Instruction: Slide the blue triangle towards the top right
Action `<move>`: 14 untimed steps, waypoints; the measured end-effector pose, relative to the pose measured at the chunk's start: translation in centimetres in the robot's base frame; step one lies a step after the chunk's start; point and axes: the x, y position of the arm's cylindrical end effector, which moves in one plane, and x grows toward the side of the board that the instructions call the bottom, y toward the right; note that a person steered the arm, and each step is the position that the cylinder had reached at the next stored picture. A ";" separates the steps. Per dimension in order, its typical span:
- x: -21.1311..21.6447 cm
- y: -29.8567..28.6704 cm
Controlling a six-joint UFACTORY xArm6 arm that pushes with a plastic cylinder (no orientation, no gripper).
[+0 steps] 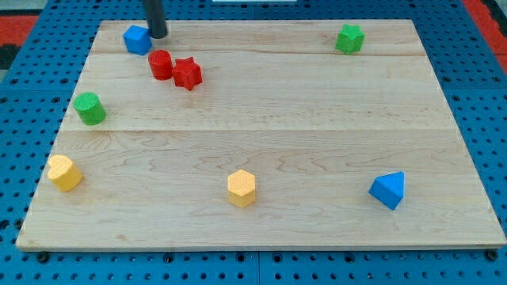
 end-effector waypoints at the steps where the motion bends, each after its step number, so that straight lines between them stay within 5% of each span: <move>1: 1.9 11.2; 4: 27.0 44.5; 5: 33.0 39.6; 8: 33.4 28.5; 11: 20.8 22.2; 12: 19.3 24.1; 14: 23.0 29.2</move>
